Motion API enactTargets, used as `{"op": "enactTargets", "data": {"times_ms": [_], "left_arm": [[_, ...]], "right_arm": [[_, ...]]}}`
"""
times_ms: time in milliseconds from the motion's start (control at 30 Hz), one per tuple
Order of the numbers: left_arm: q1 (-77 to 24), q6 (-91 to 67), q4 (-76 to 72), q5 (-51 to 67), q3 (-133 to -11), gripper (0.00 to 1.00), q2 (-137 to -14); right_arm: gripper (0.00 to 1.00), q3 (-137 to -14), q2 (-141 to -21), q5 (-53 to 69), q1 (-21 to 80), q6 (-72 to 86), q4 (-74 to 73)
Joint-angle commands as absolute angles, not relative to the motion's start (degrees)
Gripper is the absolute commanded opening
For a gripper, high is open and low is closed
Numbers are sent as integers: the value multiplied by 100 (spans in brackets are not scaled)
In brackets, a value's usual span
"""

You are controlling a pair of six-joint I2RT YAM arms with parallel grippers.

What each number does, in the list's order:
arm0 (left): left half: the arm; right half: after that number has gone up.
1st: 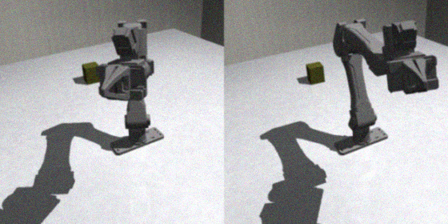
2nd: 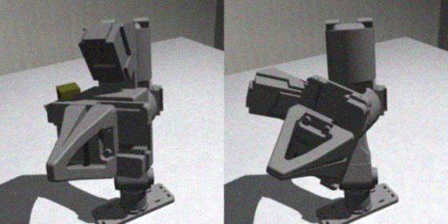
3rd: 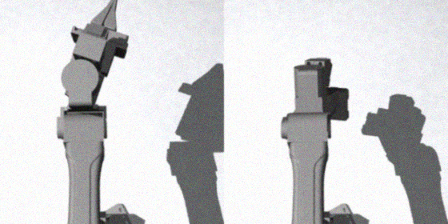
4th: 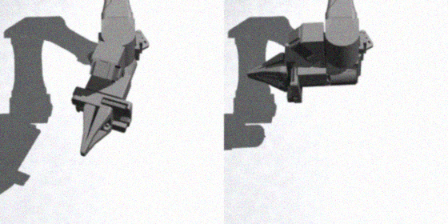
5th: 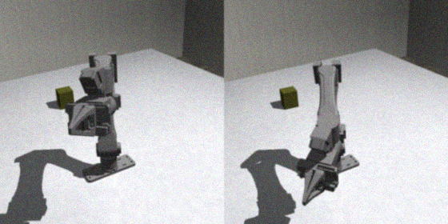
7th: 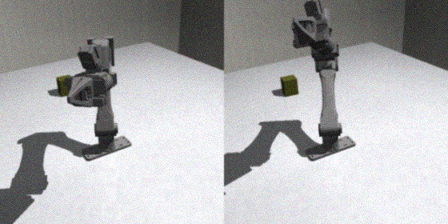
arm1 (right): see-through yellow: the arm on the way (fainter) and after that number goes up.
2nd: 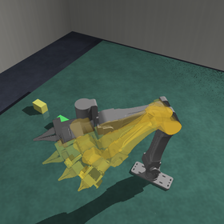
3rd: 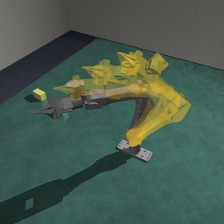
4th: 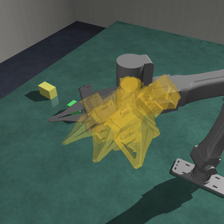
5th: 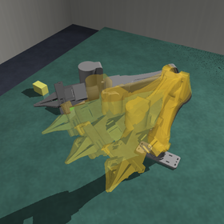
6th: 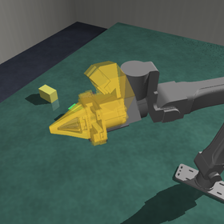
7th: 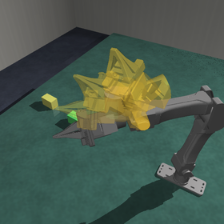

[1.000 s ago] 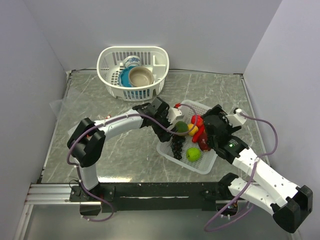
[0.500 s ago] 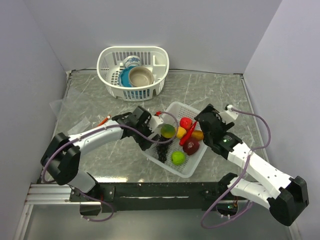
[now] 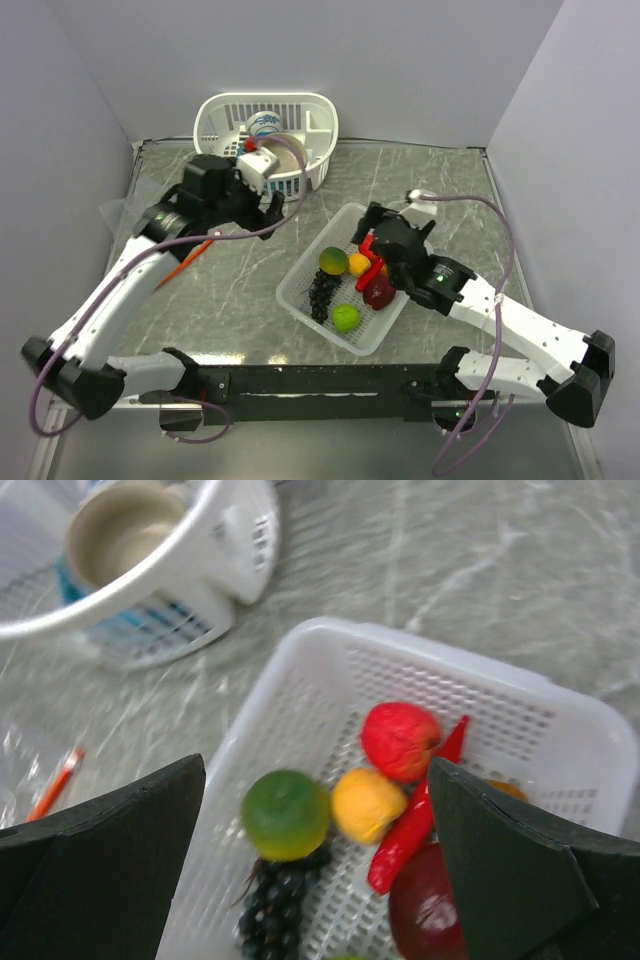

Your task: Open the zip-top bag and remove the fake food

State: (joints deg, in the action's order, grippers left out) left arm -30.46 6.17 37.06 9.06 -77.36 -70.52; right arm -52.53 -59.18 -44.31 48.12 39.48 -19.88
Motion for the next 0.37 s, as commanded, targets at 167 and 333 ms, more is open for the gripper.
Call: {"op": "enactTargets", "data": {"times_ms": [167,333], "left_arm": [[-2663,35,3235,721,-6944,97,-5916],[-2461,35,3278,729,-6724,97,-5854]], "right_arm": [[100,-6363,-6284,-4702,5730,3278,-2566],[100,-6477,-6328,-4755,5897,3208,-2514]]}}
